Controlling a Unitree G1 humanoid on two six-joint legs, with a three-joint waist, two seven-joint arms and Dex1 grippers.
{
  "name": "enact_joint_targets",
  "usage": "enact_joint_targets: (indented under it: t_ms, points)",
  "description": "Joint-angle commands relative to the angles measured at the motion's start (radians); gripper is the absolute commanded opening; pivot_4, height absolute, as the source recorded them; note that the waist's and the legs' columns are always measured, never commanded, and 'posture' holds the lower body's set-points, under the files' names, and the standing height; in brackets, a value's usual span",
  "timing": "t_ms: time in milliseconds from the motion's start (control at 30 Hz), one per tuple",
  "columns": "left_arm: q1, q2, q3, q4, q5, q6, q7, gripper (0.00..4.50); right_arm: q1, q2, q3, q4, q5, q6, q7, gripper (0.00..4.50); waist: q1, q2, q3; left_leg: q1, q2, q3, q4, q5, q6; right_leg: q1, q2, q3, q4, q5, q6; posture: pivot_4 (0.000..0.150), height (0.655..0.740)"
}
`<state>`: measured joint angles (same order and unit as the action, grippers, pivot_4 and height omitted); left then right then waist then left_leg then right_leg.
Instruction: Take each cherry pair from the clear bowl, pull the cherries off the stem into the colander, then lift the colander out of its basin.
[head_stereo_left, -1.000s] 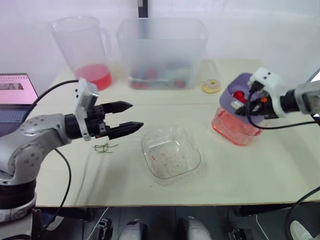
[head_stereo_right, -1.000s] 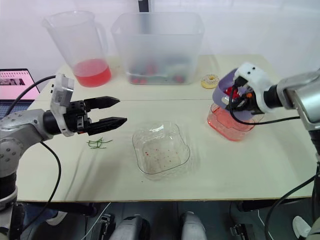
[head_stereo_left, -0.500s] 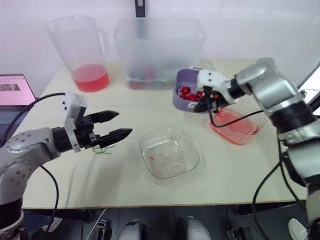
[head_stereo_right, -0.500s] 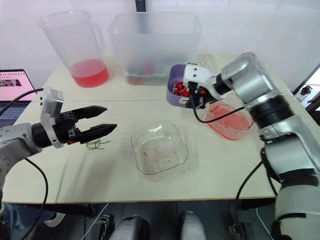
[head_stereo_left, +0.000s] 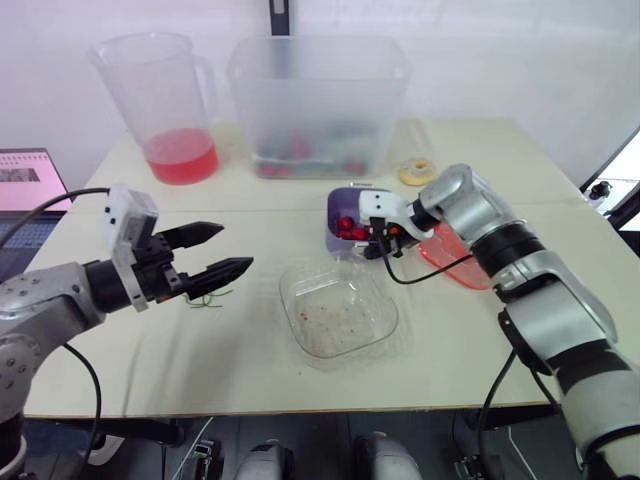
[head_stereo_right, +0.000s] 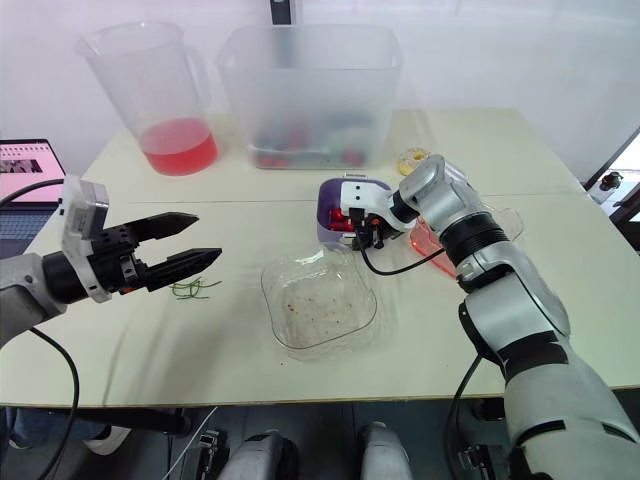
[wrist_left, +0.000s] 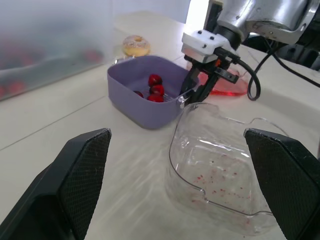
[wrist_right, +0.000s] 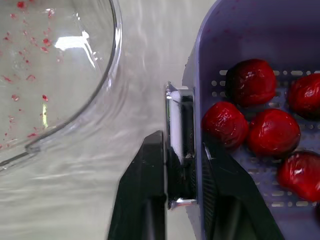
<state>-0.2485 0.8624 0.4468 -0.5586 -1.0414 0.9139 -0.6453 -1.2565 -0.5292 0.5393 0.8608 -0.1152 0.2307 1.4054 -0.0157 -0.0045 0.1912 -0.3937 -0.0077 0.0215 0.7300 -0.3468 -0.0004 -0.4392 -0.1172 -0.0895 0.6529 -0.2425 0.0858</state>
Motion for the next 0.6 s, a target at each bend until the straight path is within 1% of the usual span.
enact_joint_targets:
  t_ms: [33, 100, 167, 333, 433, 533, 600]
  points:
    - [-0.012, 0.013, 0.002, -0.018, -0.004, -0.027, -0.001, 4.5, -0.05, -0.005, -0.046, 0.02, -0.012, -0.023, 0.02, 2.59, 0.0, 0.0, 0.0, 0.0, 0.0, 0.0, 0.0, 0.0, 0.0, 0.0, 0.0, 0.0, 0.0, 0.0, 0.0, 0.15, 0.6863]
    - [-0.024, 0.012, -0.015, -0.001, 0.028, -0.054, -0.012, 4.5, -0.084, -0.021, -0.089, 0.029, 0.009, 0.011, 0.035, 3.59, 0.0, 0.0, 0.0, 0.0, 0.0, 0.0, 0.0, 0.0, 0.0, 0.0, 0.0, 0.0, 0.0, 0.0, 0.0, 0.15, 0.6863]
    - [-0.037, 0.005, -0.02, 0.022, 0.046, -0.074, -0.01, 4.5, -0.11, -0.043, -0.133, 0.05, 0.025, 0.037, 0.043, 4.44, 0.002, 0.0, 0.0, 0.0, 0.0, 0.0, 0.0, 0.0, 0.0, 0.0, 0.0, 0.0, 0.0, 0.0, 0.0, 0.15, 0.6863]
    - [-0.04, 0.022, -0.059, 0.098, 0.144, -0.133, -0.044, 4.5, -0.152, -0.16, -0.257, 0.051, 0.082, 0.052, 0.1, 4.44, 0.006, 0.0, 0.0, 0.0, -0.001, 0.0, -0.001, 0.0, 0.0, 0.0, 0.0, 0.0, 0.0, 0.0, 0.0, 0.15, 0.6863]
    - [-0.053, 0.011, -0.095, 0.155, 0.194, -0.168, -0.068, 4.5, -0.154, -0.25, -0.365, 0.001, 0.135, 0.094, 0.07, 4.44, 0.004, 0.0, 0.0, 0.0, -0.001, 0.0, -0.001, 0.0, 0.0, 0.0, -0.001, 0.0, -0.001, 0.0, 0.0, 0.15, 0.6863]
    - [-0.055, 0.007, -0.099, 0.196, 0.21, -0.187, -0.101, 4.5, -0.123, -0.327, -0.434, -0.045, 0.165, 0.137, 0.05, 4.44, 0.003, 0.0, 0.0, 0.0, -0.001, 0.001, -0.001, 0.0, 0.0, -0.001, -0.001, 0.0, 0.0, 0.0, 0.0, 0.15, 0.6863]
    - [-0.027, 0.029, -0.107, 0.211, 0.288, -0.248, -0.119, 4.5, -0.031, -0.398, -0.547, -0.097, 0.218, 0.158, -0.017, 4.44, 0.003, 0.0, 0.0, 0.0, 0.0, 0.001, -0.002, 0.0, 0.0, -0.001, 0.0, 0.0, 0.0, 0.0, 0.0, 0.15, 0.6863]
